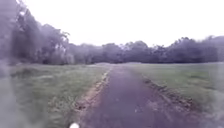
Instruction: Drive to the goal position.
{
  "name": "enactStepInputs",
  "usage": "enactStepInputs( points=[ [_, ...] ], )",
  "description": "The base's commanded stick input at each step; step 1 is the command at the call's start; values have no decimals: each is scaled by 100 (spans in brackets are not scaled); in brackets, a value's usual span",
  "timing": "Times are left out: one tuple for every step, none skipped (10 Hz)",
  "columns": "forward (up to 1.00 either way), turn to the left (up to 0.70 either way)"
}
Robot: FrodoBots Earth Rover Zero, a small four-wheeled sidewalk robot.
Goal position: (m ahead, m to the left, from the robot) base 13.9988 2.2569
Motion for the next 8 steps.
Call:
enactStepInputs(
  points=[
    [70, 0],
    [70, 0],
    [70, 0],
    [70, 0],
    [70, 0],
    [70, 0],
    [70, 0],
    [70, 0]
  ],
)
